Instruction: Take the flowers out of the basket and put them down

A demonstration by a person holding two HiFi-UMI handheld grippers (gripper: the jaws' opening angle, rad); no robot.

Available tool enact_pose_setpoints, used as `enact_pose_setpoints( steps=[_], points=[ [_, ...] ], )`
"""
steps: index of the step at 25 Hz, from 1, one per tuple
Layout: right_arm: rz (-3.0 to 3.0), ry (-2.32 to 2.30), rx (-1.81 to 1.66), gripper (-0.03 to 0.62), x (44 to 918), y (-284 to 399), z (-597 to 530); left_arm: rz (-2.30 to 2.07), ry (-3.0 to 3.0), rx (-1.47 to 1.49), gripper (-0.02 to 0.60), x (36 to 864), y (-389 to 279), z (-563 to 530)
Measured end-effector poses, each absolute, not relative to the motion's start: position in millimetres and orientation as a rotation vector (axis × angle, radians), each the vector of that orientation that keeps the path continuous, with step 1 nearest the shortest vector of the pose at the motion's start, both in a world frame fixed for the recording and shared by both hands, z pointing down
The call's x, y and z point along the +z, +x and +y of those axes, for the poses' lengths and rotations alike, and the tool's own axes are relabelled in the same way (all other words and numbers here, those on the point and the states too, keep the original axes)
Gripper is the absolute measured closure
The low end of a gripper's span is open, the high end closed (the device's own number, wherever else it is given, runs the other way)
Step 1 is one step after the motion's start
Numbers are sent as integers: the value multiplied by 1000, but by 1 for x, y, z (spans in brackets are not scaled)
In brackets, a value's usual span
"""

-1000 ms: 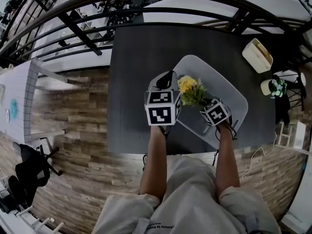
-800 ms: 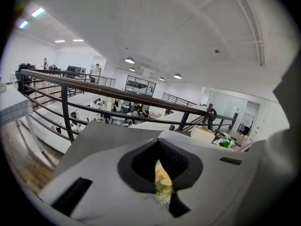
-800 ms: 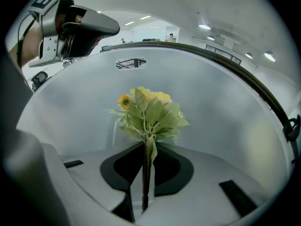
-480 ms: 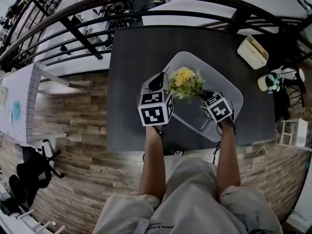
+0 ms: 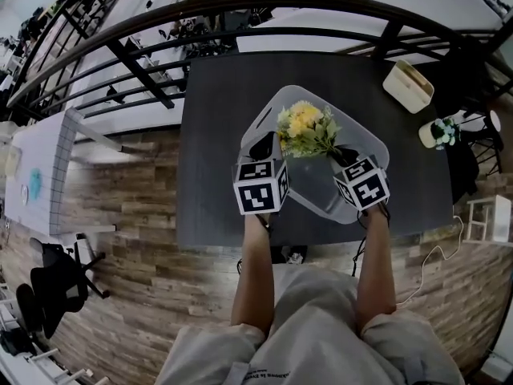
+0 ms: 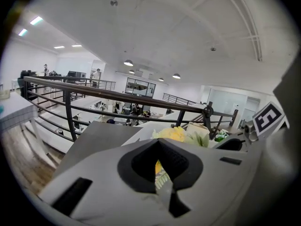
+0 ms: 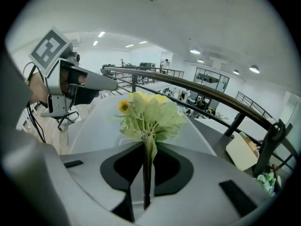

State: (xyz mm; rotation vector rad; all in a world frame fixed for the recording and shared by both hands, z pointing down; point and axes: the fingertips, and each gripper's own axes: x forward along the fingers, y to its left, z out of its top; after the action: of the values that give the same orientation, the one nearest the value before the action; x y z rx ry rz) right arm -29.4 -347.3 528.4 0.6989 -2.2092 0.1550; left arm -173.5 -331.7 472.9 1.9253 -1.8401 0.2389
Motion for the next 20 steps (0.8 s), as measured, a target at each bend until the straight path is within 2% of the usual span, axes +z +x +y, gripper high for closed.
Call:
enact_pose_setpoints(
  steps=[10, 20],
  points=[
    [-2357, 923, 151, 516, 482, 15, -328, -1806, 2034, 269, 554, 456, -116, -312],
    [-2348, 1223, 231, 516, 459, 131, -307, -1674, 2189, 265, 554, 446, -10, -295]
  ],
)
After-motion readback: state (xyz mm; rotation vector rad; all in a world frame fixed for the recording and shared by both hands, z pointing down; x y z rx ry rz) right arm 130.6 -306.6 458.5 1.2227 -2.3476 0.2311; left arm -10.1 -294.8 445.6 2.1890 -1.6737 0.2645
